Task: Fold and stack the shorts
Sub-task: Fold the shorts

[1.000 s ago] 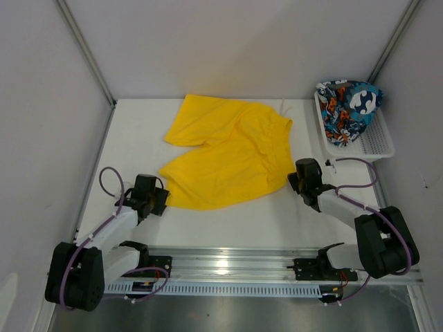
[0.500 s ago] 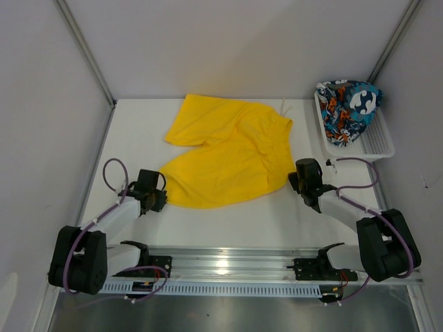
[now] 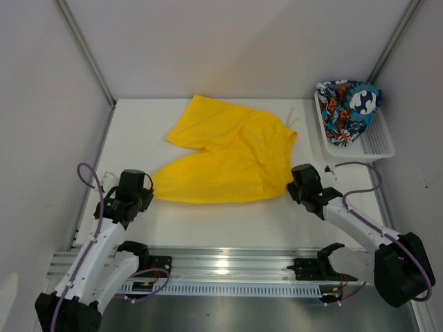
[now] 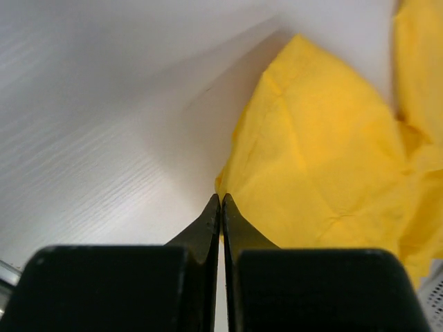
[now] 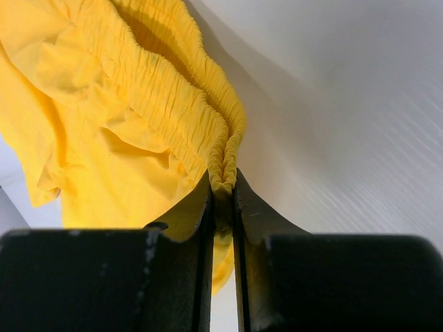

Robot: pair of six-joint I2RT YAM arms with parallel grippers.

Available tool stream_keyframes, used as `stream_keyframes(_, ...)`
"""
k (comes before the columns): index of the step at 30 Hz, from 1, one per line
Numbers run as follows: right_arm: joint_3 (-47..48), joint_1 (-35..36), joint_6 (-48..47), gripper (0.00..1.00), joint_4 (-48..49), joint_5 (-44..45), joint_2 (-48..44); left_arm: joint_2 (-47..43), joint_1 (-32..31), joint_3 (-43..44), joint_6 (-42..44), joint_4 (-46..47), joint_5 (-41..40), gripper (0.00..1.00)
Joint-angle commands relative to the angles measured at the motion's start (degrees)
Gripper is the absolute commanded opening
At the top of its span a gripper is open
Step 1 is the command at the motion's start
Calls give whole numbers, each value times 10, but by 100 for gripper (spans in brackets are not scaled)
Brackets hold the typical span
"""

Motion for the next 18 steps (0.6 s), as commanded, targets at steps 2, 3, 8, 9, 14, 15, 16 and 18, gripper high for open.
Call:
stream_keyframes(2, 35, 3, 30, 0, -105, 21, -38, -5, -2, 120, 49, -31, -67, 0)
stream_keyframes(3, 47, 3, 35, 0, -124, 23, -40, 6, -2, 135, 63, -31, -69, 0)
stream_keyframes(8, 151, 15, 89, 0, -257, 69, -32, 103, -2, 247, 91, -14, -74, 0)
stream_keyframes(9, 165, 16, 92, 0, -268, 71, -29, 116, -1, 267, 95, -5, -77, 0)
stream_keyframes(14, 236, 17, 98, 0, -299, 88, 10, 206, 3, 365, 112, 47, -71, 0)
stream_keyframes(15, 255, 17, 93, 0, -288, 93, 16, 240, 4, 407, 116, 51, -71, 0)
stream_keyframes(16, 266, 14, 87, 0, -283, 96, 31, 255, 5, 419, 117, 56, -72, 0)
stream_keyframes(18, 297, 9, 86, 0, -276, 100, 47, 288, 10, 447, 122, 69, -75, 0)
